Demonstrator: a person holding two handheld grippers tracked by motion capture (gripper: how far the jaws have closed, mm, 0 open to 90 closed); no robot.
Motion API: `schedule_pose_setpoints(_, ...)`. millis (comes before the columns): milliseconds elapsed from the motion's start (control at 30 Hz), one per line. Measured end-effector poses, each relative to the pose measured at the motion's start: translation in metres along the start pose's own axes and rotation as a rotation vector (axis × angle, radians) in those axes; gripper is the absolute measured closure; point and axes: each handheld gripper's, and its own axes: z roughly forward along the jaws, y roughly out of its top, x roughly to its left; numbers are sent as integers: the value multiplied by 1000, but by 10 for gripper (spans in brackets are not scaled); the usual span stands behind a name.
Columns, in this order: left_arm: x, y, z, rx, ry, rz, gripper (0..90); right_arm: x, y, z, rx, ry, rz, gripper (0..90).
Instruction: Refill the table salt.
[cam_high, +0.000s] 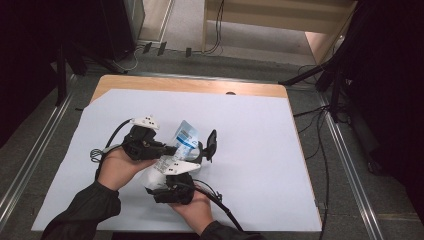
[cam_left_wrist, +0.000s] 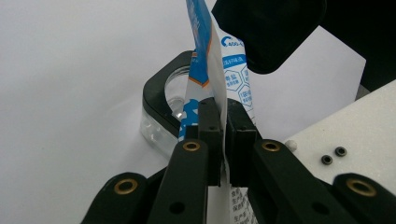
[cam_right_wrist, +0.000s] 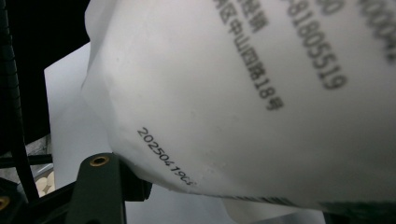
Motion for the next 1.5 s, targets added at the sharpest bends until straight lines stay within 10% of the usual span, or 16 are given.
schedule_pose_setpoints(1133, 10, -2, 0, -23, -57, -26, 775, -3, 7, -7, -26, 94, 120, 487)
schedule_pose_setpoints(1500, -2, 0, 5, 11, 27, 23, 894, 0, 10, -5, 11, 73, 56, 465)
